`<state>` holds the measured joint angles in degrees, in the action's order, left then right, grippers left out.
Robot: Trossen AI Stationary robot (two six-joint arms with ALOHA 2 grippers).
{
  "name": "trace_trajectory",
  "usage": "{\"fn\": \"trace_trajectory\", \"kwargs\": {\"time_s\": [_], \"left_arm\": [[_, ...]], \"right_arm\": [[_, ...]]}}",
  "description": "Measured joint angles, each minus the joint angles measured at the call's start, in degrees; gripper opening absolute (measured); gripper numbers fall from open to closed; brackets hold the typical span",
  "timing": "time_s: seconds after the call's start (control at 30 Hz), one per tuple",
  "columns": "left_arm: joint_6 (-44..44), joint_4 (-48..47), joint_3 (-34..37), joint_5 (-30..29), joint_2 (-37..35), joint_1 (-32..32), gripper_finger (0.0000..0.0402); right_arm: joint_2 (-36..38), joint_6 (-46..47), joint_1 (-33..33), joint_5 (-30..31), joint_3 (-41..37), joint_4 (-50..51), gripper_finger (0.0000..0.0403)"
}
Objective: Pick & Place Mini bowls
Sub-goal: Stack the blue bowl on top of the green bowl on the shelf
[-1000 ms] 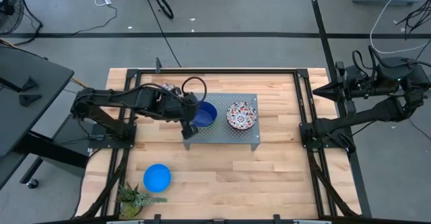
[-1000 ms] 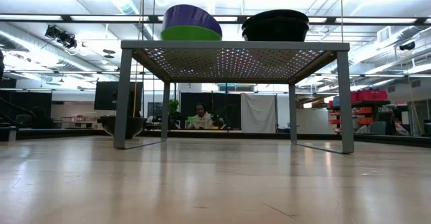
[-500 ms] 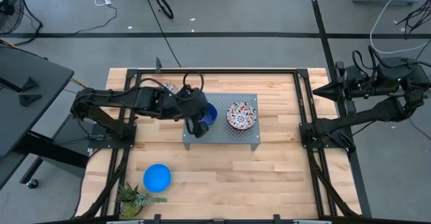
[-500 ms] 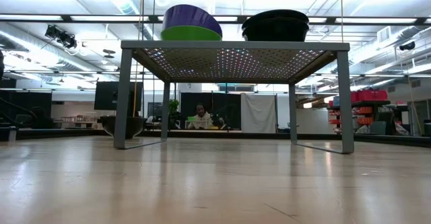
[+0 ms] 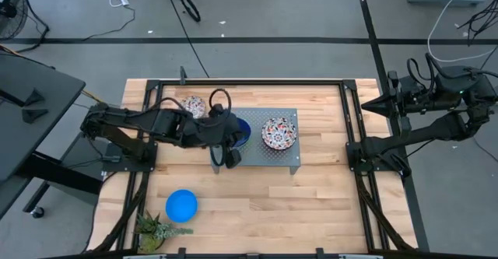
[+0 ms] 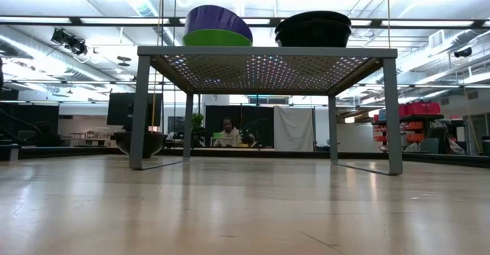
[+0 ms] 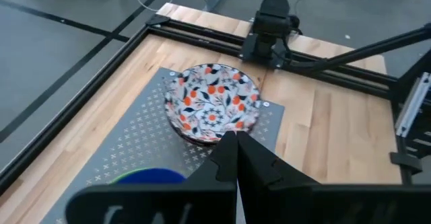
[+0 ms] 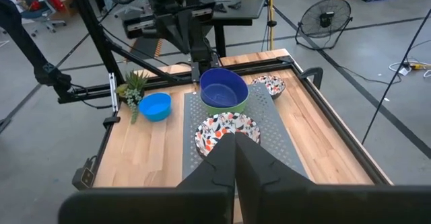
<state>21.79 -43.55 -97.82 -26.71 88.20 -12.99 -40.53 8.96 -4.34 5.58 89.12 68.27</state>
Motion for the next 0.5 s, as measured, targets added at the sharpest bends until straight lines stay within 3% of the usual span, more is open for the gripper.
{"fn": "trace_trajectory", "kwargs": {"time_s": [0.5], "left_arm": [[-5.2, -0.9, 0.0, 3.6, 0.0, -1.2, 0.0]], "right_arm": [[0.0, -0.4, 0.0, 0.0, 0.0, 0.0, 0.0006]]}}
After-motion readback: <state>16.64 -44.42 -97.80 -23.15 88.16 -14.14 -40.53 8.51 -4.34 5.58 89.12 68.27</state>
